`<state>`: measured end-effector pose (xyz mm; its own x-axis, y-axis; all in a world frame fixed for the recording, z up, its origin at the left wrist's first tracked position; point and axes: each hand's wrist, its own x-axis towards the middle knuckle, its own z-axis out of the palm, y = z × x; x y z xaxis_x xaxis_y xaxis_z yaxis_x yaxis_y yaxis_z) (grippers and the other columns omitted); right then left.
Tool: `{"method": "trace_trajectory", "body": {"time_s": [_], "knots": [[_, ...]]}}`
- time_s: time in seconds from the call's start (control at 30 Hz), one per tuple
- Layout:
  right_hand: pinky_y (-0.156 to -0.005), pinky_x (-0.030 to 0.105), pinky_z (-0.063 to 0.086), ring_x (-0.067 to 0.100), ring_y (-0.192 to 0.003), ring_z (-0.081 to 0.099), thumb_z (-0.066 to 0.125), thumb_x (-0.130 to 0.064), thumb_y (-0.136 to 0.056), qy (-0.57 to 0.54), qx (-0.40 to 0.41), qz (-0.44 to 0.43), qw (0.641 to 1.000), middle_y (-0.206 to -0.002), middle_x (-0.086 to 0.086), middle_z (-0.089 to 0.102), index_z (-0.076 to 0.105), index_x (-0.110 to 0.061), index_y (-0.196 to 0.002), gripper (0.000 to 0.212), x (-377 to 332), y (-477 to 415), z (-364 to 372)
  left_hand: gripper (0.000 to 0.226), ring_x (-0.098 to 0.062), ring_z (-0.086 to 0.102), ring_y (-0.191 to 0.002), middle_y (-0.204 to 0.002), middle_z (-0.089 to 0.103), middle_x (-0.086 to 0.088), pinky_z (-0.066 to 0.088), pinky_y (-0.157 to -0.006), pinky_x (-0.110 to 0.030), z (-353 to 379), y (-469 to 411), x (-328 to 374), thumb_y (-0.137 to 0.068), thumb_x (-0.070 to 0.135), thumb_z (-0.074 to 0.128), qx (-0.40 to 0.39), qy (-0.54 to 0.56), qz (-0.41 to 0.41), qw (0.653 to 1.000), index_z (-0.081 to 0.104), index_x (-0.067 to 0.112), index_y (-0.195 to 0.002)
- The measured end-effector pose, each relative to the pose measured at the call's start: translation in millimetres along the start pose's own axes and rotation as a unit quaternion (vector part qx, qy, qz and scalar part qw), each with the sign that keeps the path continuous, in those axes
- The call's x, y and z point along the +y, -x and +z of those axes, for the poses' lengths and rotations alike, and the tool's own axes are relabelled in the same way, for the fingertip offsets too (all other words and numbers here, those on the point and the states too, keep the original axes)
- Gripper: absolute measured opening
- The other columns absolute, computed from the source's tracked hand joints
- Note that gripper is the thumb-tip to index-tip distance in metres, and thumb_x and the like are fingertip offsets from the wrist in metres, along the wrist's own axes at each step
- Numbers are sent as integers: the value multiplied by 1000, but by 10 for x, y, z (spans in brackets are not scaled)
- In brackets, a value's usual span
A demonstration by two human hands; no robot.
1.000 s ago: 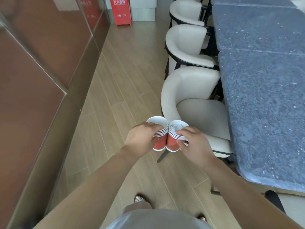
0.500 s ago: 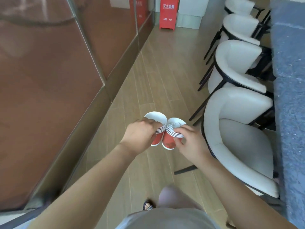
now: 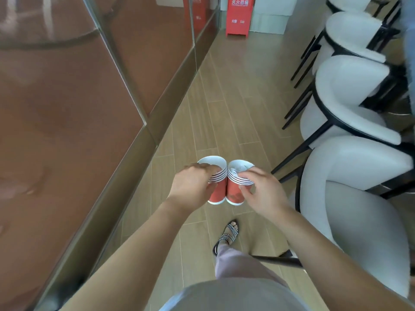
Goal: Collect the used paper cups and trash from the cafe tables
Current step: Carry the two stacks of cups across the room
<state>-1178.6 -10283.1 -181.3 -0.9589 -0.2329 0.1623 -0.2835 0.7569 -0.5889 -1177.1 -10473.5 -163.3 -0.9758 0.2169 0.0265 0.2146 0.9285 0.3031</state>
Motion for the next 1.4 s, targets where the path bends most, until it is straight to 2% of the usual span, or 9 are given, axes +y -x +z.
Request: {"method": "trace_trajectory", "body": {"time_s": [0.2,0.37,0.53,0.67,0.8,0.97,1.07,1.27,1.4], "knots": [[-74,24,44,23,-89,62,68,-2,-71,-3,57,46,997,-95,1,68,69,-14,-95,27,608,-1044,-364,28,-22,59,-93,-99,65,7,42,-65,-26,-81,-1501,165,-79,27,55,-23,23,70,997,57,32,-106],[-72,38,51,21,-89,61,66,-7,-74,4,76,56,996,-95,-2,67,69,-18,-97,26,1046,-1837,-790,31,-23,60,-91,-99,65,4,46,-67,-29,-188,-2643,399,-78,24,57,-22,25,106,994,57,32,-109],[-67,33,50,20,-85,59,61,-10,-79,12,88,65,994,-91,-5,66,68,-21,-93,18,1372,-2354,-1102,31,-23,60,-92,-99,65,5,49,-69,-31,-158,-3399,574,-78,25,57,-21,25,141,990,57,32,-108],[-74,35,49,20,-91,58,61,-10,-79,-5,88,100,991,-95,-4,66,67,-16,-97,20,1639,-2740,-1198,29,-23,59,-92,-99,66,6,48,-72,-30,-92,-3945,622,-79,24,54,-21,27,166,985,59,28,-107],[-71,34,49,19,-86,58,62,-15,-79,-26,109,121,986,-92,0,66,68,-13,-94,16,1785,-3275,-1196,25,-27,60,-86,-94,67,2,46,-72,-32,-41,-4536,575,-79,28,52,1,3,200,980,60,25,-103],[-64,20,44,12,-74,57,62,-15,-80,-31,134,141,980,-83,-1,65,67,-14,-84,6,2061,-4190,-1226,22,-26,60,-82,-90,68,1,44,-68,-31,-41,-5544,433,-77,26,55,-6,11,210,978,62,23,-98],[-62,14,41,8,-76,55,63,-16,-78,-41,141,157,977,-83,-2,65,67,-16,-83,7,2241,-4793,-1265,20,-26,61,-81,-88,68,1,42,-65,-30,-116,-6221,329,-77,24,56,-6,16,220,975,63,21,-96],[-76,28,44,18,-95,56,62,-16,-78,5,147,168,975,-97,-2,66,68,-19,-97,21,2615,-5977,-1361,23,-25,59,-93,-99,68,2,47,-75,-37,-280,-7526,88,-82,21,55,-28,30,241,970,61,19,-104],[-74,28,41,24,-92,58,66,-7,-74,28,174,155,972,-93,0,68,69,-14,-96,24,2821,-6568,-1444,22,-27,59,-93,-99,68,-3,48,-75,-39,-351,-8201,34,-82,17,56,-29,49,252,966,62,15,-103]]}}
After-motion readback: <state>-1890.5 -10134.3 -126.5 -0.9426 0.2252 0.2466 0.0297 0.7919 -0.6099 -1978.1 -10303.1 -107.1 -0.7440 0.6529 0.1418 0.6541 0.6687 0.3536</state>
